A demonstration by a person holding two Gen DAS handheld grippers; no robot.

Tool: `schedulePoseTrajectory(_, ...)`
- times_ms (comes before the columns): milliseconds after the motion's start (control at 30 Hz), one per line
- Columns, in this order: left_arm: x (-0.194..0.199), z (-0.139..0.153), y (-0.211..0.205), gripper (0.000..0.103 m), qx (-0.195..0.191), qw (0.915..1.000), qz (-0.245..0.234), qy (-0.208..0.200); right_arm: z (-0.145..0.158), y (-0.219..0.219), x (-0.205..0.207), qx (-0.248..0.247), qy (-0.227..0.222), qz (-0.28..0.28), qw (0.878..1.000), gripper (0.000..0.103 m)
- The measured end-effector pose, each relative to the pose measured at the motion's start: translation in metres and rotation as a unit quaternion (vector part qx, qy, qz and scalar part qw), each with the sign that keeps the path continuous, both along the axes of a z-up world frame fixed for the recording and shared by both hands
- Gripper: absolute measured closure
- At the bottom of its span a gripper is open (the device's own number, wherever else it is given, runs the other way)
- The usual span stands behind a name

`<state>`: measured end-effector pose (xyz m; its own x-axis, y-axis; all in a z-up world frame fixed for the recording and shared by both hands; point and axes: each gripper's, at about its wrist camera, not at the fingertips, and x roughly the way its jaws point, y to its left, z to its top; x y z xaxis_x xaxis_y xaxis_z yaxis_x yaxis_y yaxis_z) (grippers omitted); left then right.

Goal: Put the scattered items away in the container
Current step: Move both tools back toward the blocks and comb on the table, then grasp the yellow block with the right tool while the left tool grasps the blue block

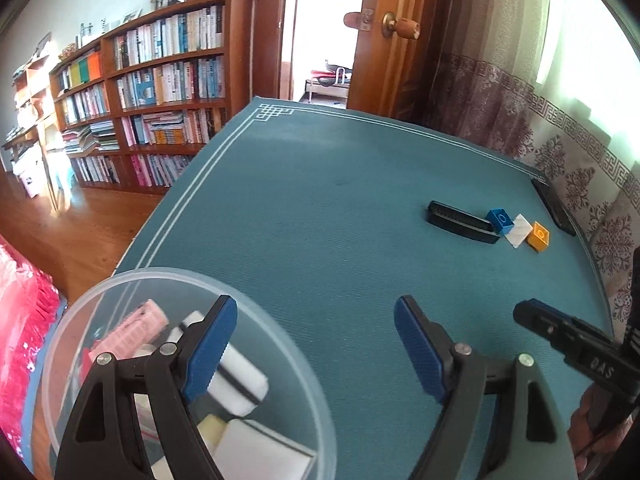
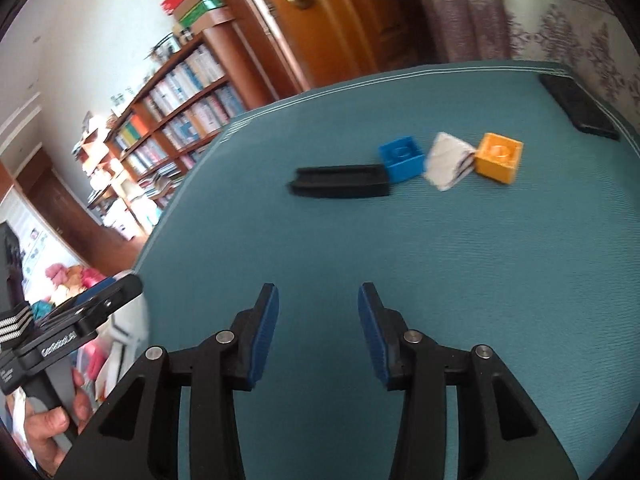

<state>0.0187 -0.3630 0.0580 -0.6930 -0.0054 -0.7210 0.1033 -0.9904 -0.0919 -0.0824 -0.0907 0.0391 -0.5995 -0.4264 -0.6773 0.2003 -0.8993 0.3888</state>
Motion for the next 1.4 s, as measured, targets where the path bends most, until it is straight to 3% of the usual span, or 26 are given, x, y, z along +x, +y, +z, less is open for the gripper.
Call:
schedulePoseTrajectory(167,-0.017,-0.003,0.034,0.019,-0.010,0.9993,-0.035,-0.008,-0.003,0.053,-0.027,0.005,-0.007,-0.081,0.997,0.058)
schedulePoseTrajectory(300,-0.026,-0.005,0.058,0.019,-0.019,0.9981,-0.058,-0.013,-0.005,0.079,-0.041,0.004,-0.003,-0.113,0.994,0.058)
schedulePoseTrajectory(767,-0.055,-0.010,0.109,0.019,-0.043,0.9941,-0.097,-0.022,-0.012,0.088,-0.097,0.048,0.013,-0.142,0.989,0.058)
schedulePoseTrajectory(1167,-0.082,-0.017,0.136,0.019,-0.056,0.9912,-0.117,-0.026,-0.010,0.086,-0.087,0.109,0.026,-0.138,0.984,0.063)
schedulePoseTrajectory(1400,-0.108,-0.017,0.161,0.019,-0.065,0.9878,-0.140,-0.018,-0.013,0.108,-0.064,0.096,0.015,-0.158,0.983,0.065)
